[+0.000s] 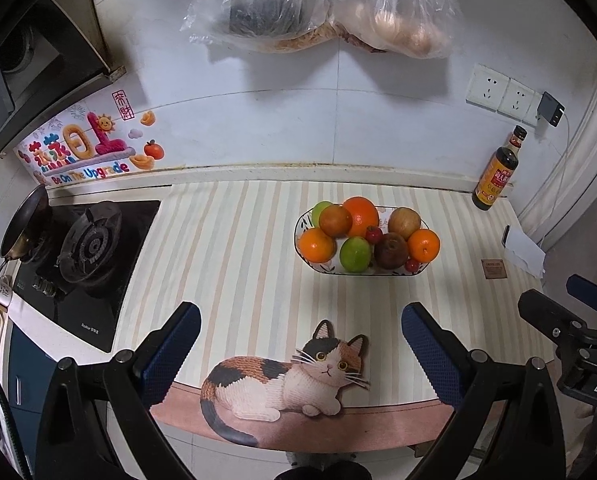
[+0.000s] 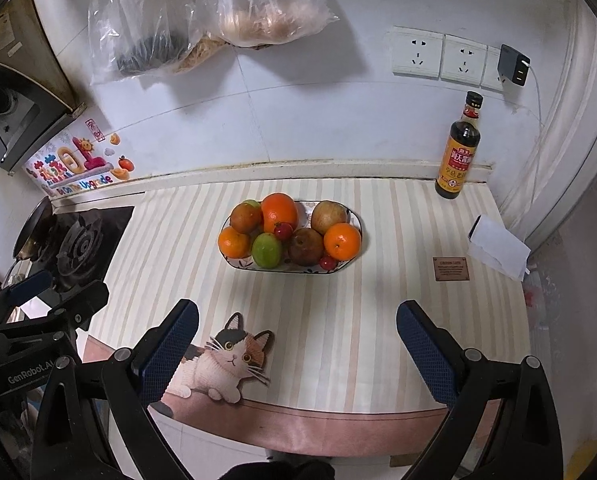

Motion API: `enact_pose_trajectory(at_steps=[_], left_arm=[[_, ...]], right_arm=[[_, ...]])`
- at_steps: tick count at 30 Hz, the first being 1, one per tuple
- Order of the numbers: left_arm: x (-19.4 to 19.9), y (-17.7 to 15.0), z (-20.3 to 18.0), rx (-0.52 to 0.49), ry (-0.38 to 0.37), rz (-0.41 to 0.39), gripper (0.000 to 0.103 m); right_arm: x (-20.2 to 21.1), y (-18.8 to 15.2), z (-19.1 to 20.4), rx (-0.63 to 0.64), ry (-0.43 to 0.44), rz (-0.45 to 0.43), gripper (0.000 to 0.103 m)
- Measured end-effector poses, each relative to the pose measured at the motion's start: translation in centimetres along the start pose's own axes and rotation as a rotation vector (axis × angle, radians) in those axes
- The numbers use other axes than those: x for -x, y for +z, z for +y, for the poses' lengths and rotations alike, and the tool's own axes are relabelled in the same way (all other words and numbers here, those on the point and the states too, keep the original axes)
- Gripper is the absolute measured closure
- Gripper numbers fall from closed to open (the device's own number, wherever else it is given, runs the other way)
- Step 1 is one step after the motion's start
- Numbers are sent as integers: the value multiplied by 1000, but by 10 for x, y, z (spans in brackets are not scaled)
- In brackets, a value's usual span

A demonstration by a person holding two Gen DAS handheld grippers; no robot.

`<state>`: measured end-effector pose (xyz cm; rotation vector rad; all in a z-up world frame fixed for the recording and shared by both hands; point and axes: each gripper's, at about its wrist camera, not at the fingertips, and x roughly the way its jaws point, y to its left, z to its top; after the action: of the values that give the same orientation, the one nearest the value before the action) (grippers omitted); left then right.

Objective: Organize fruits

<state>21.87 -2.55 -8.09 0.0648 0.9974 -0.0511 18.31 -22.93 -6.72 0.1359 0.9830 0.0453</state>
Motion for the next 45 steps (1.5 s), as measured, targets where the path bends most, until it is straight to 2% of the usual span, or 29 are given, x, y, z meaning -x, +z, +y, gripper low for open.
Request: enact_pose_trajectory(at_steps=[14, 25, 45], left_arm=[[2, -2, 3, 4, 6, -8, 0], [9, -1, 7, 3, 27, -31, 0], [26, -8, 8, -1, 21, -55, 0]], right_arm=[[0, 0, 8, 18, -7, 5, 2], [10, -1, 10, 22, -72, -18, 2], [26, -8, 13, 16, -64, -30, 2]])
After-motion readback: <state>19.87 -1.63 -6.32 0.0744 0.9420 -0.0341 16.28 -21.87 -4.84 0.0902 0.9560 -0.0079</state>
